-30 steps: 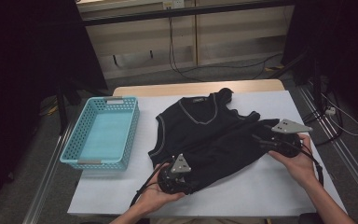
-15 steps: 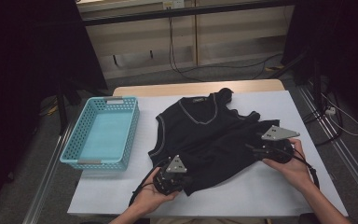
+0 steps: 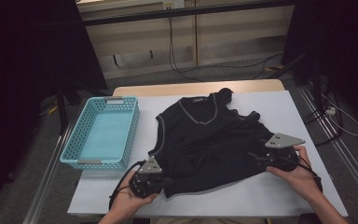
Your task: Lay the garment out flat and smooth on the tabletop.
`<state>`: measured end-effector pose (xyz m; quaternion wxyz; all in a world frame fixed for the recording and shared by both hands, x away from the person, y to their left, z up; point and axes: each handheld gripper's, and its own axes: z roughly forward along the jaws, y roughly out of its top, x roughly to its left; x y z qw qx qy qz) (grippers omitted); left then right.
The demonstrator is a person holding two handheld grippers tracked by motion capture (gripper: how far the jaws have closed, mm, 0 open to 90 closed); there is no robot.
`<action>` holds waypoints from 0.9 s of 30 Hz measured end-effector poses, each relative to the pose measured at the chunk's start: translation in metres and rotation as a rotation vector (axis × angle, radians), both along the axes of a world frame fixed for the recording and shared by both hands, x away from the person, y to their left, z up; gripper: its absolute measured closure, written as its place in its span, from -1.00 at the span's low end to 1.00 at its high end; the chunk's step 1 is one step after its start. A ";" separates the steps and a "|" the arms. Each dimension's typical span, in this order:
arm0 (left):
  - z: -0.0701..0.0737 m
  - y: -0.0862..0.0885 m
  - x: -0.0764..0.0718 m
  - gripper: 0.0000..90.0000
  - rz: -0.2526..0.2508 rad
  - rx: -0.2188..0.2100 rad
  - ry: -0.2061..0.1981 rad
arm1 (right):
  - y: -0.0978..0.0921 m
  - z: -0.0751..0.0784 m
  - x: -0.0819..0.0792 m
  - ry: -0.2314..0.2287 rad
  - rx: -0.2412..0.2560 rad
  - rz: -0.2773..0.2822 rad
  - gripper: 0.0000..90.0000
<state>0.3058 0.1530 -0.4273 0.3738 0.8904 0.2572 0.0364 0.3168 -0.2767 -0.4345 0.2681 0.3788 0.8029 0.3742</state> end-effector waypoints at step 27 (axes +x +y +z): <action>0.002 0.013 -0.016 0.03 0.003 -0.064 -0.073 | 0.021 0.000 -0.012 0.062 0.042 0.143 -0.26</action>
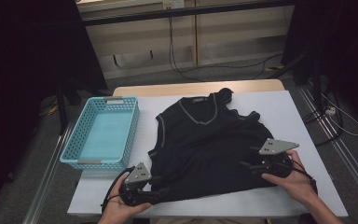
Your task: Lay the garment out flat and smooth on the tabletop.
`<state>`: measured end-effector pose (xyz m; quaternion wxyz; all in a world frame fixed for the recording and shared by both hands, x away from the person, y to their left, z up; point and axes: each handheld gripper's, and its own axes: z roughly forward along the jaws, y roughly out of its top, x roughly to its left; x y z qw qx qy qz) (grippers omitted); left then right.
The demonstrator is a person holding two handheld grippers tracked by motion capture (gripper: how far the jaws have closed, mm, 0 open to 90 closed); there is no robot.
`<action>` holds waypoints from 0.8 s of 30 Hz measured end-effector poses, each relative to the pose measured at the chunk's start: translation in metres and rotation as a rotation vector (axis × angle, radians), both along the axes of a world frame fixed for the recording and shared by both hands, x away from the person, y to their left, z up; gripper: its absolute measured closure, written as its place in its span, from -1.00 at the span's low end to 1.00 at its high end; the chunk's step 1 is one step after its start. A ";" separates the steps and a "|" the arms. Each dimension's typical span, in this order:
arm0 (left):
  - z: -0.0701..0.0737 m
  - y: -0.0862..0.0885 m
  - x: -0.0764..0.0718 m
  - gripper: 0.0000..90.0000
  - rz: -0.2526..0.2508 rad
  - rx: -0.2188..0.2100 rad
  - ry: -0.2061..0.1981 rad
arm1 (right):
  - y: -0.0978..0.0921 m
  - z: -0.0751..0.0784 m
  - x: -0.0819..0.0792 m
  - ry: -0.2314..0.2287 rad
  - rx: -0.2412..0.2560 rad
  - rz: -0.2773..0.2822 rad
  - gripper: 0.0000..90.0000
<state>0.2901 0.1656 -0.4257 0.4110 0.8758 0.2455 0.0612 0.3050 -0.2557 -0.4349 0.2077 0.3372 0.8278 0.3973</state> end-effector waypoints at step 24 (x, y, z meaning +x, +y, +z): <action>-0.010 -0.042 0.004 -0.82 -0.008 0.070 -0.042 | 0.044 -0.016 -0.035 0.120 -0.136 0.267 -0.54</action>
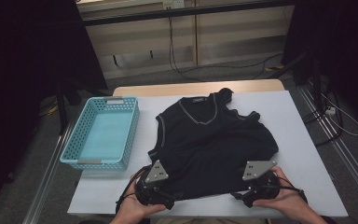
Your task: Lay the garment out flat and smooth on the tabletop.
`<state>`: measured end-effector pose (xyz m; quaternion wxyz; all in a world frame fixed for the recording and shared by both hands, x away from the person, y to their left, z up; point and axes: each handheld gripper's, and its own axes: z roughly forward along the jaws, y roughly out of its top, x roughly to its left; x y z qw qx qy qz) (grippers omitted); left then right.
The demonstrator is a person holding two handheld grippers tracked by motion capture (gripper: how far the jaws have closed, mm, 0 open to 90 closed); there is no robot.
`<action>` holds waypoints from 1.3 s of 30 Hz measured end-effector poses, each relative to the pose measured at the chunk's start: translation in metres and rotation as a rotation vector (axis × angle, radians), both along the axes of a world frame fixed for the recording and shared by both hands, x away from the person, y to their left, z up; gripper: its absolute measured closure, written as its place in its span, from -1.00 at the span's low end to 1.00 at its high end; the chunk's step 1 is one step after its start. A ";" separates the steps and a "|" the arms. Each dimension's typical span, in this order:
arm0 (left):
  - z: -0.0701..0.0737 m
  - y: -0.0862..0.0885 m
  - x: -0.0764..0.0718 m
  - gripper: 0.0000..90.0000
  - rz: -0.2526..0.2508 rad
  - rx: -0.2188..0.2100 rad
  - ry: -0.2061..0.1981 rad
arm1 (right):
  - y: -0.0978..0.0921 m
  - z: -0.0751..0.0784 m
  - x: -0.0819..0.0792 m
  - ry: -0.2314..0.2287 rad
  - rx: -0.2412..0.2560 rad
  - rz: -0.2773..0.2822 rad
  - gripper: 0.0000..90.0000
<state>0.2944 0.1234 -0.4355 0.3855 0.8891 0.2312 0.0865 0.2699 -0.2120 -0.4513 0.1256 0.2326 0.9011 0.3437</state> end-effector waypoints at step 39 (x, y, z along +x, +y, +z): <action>-0.010 -0.012 -0.003 0.71 -0.065 0.123 -0.062 | -0.007 0.001 0.011 0.036 -0.001 -0.027 0.83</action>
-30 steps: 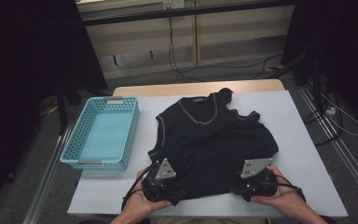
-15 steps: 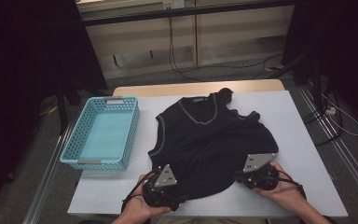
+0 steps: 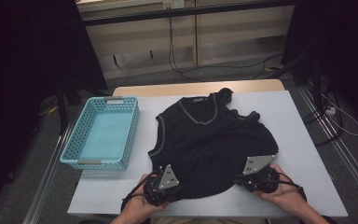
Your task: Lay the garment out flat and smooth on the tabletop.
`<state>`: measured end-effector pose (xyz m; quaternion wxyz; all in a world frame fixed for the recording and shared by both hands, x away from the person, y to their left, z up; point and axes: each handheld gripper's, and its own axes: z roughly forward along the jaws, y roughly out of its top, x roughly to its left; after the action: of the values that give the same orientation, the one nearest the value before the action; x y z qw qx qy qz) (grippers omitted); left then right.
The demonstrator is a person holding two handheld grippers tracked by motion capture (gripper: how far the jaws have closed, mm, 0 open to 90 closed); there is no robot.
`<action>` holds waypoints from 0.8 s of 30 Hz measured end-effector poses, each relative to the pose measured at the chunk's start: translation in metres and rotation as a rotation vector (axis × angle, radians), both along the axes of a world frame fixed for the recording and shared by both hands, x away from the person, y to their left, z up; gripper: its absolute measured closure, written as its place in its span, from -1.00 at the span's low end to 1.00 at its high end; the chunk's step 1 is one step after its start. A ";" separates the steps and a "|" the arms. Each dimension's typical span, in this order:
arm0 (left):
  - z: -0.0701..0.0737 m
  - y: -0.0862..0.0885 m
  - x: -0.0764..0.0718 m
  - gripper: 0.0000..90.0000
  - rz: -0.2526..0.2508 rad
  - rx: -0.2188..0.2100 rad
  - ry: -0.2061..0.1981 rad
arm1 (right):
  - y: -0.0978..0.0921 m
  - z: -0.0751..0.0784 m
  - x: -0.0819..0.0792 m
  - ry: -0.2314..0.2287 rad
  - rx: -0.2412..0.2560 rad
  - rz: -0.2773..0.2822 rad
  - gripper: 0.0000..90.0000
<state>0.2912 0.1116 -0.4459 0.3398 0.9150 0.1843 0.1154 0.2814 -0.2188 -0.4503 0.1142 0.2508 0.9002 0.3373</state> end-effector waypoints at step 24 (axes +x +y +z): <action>0.017 0.038 -0.019 0.69 0.048 -0.108 0.141 | 0.009 0.010 -0.045 0.049 0.040 0.139 0.58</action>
<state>0.2722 0.1494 -0.4287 0.3721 0.8964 0.2358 0.0486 0.2364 -0.2102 -0.4407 0.0632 0.1980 0.9111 0.3560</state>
